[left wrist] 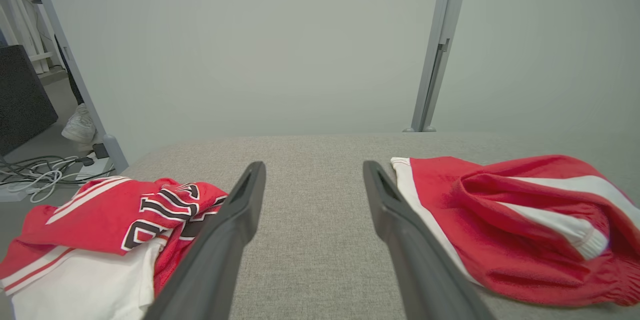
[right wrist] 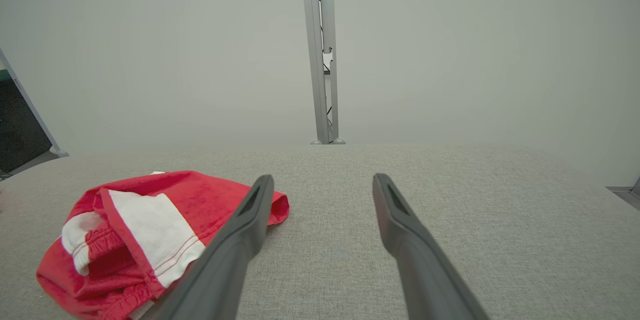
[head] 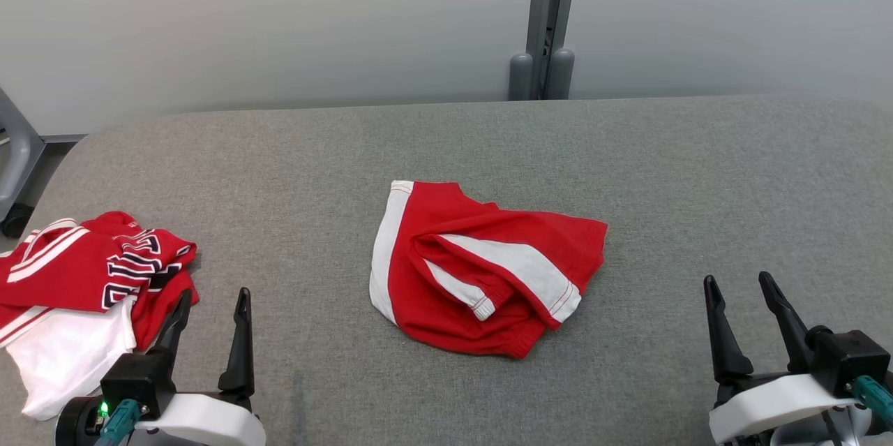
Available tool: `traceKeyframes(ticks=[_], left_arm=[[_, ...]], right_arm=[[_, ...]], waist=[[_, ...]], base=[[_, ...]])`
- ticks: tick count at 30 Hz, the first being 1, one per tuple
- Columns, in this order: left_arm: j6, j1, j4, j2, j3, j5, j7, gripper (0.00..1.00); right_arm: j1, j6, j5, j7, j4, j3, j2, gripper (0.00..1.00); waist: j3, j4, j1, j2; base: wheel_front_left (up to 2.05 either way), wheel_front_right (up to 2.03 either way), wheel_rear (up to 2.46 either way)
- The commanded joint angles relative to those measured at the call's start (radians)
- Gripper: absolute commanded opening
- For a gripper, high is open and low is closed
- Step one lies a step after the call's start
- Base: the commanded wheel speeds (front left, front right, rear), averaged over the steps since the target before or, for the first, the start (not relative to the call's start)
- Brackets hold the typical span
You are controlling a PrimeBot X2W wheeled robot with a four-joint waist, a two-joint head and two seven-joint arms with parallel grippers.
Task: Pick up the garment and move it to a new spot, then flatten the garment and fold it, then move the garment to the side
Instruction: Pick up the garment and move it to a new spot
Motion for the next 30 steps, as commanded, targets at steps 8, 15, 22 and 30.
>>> traceKeyframes(ticks=[8, 15, 22, 30], left_arm=[[0.006, -0.022, -0.009, 0.003, -0.012, 0.001, 0.001, 1.00], [-0.016, -0.087, 0.001, -0.008, -0.039, 0.010, -0.004, 1.00], [-0.026, -0.137, 0.032, -0.034, -0.049, 0.002, -0.024, 1.00], [-0.034, -0.160, 0.063, -0.044, -0.049, 0.004, -0.040, 1.00]], right_arm=[[-0.018, 0.000, 0.010, -0.002, 0.019, 0.018, -0.005, 1.00], [-0.061, 0.000, 0.049, 0.045, 0.087, 0.106, -0.005, 1.00], [-0.119, 0.000, 0.104, 0.058, 0.177, 0.222, -0.005, 1.00], [-0.171, 0.000, 0.145, 0.041, 0.250, 0.248, -0.005, 0.00]], waist=[[0.022, 0.016, 0.0000, 0.0000], [0.082, 0.072, 0.0000, 0.0000], [0.129, 0.118, 0.0000, 0.0000], [0.154, 0.130, 0.0000, 0.0000]], base=[[0.00, 0.00, 0.00], [0.00, 0.00, 0.00], [0.00, 0.00, 0.00], [0.00, 0.00, 0.00]])
